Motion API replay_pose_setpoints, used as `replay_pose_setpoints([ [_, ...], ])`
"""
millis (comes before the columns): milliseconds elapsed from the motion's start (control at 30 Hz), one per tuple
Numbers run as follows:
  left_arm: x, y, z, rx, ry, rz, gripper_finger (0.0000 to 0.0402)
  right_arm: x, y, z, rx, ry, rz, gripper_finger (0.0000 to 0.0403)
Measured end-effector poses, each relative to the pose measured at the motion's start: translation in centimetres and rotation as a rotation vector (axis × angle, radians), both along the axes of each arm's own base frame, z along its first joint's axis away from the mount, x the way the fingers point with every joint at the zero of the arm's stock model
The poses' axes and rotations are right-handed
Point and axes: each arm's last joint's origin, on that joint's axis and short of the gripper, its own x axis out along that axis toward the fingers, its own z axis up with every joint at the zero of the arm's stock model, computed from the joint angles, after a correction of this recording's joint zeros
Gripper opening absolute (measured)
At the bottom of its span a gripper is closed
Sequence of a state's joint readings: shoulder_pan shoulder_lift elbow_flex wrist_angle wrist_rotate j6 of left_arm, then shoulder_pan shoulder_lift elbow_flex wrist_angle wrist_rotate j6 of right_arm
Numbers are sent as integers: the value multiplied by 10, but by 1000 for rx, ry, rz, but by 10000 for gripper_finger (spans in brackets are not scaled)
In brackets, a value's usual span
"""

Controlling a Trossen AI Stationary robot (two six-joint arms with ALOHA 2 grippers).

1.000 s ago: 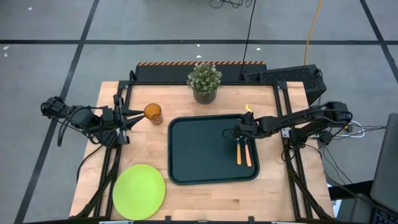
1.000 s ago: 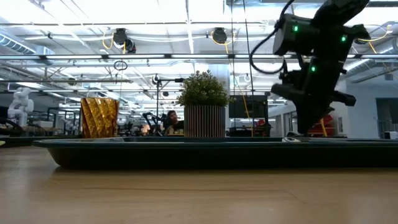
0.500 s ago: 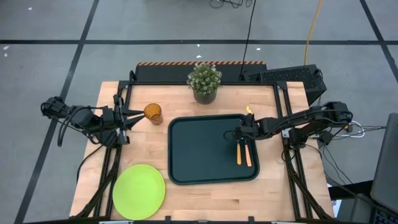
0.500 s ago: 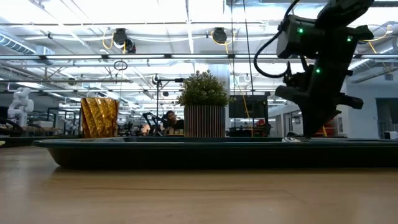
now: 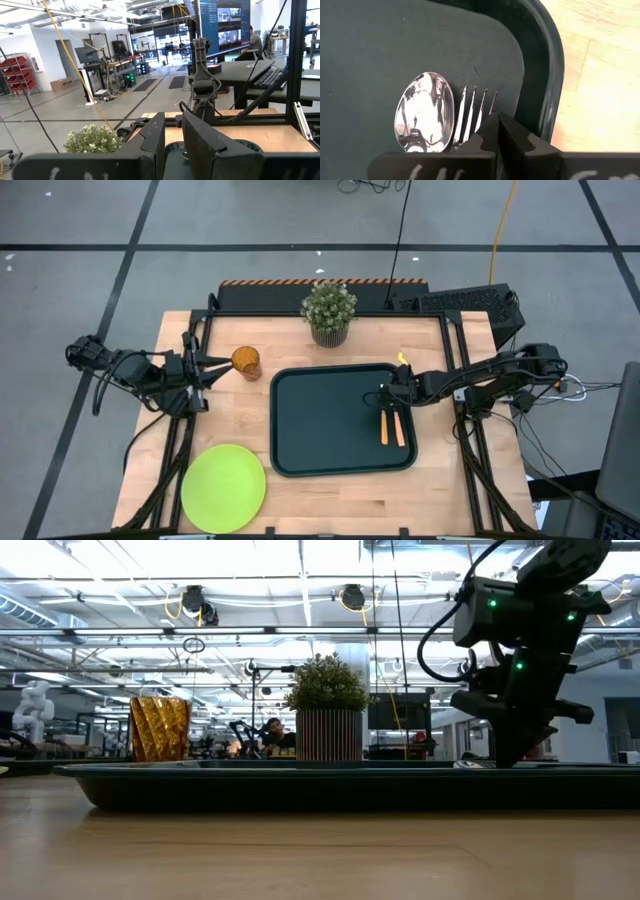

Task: Pick and place plate/cup/fork/spoon on tray
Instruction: Adjust the fork on the serving tray

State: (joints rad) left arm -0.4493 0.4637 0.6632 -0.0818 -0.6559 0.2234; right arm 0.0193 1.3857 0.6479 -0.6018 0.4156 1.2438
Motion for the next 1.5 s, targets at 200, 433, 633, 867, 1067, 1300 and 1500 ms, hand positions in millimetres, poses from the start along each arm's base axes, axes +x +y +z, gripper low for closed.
replay_pose_setpoints([
  [200, 0, 0, 0, 0, 0, 0, 72, 5, 0, 7, -1, -18, 11, 0],
  [433, 0, 0, 0, 0, 0, 1, 72, 22, -1, 27, -45, -83, 63, 0],
  [633, 0, 0, 0, 0, 0, 0, 72, 18, -5, 22, -48, -57, 45, 0],
  [867, 0, 0, 0, 0, 0, 0, 72, 16, -9, 16, -50, -82, 26, 0],
  [1067, 0, 0, 0, 0, 0, 0, 72, 14, -9, 7, -45, -111, 25, 0],
  [1300, 0, 0, 0, 0, 0, 0, 72, 10, -9, 2, -40, -102, 11, 0],
  [1500, 0, 0, 0, 0, 0, 0, 72, 9, -9, 2, -40, -96, 15, 0],
])
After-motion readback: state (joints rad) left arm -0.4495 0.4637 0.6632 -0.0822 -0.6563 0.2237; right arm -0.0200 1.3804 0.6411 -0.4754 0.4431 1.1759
